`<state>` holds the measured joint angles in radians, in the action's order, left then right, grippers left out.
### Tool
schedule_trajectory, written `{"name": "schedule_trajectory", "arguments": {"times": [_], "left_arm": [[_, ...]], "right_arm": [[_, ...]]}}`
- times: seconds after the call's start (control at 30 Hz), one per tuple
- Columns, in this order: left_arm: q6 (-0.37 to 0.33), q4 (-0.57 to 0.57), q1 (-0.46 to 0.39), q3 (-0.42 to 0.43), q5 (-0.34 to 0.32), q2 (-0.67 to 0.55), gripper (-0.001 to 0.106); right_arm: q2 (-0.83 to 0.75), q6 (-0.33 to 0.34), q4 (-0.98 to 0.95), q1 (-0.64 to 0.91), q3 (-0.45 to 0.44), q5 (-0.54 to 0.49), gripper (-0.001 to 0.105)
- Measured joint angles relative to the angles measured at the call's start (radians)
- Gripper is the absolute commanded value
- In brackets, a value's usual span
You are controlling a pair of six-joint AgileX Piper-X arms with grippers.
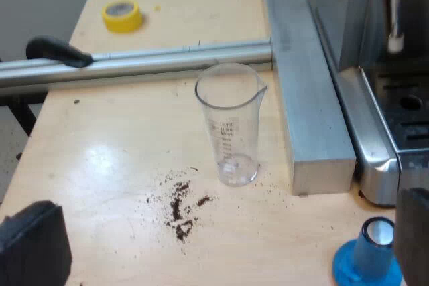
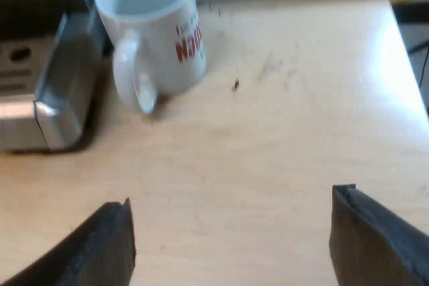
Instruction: Grind coffee beans and then tamp
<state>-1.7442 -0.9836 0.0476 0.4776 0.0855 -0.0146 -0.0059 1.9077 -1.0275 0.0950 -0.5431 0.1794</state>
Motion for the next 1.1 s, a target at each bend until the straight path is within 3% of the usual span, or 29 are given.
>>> {"name": "schedule_trajectory", "arguments": {"times": [0.13, 1.1], "left_arm": [[0.0, 0.006, 0.0, 0.0, 0.0, 0.002, 0.105], [0.0, 0.006, 0.0, 0.0, 0.0, 0.002, 0.105]], "right_arm": [[0.0, 0.0, 0.006, 0.0, 0.036, 0.0, 0.063], [0.0, 0.0, 0.015, 0.0, 0.037, -0.005, 0.063]]}}
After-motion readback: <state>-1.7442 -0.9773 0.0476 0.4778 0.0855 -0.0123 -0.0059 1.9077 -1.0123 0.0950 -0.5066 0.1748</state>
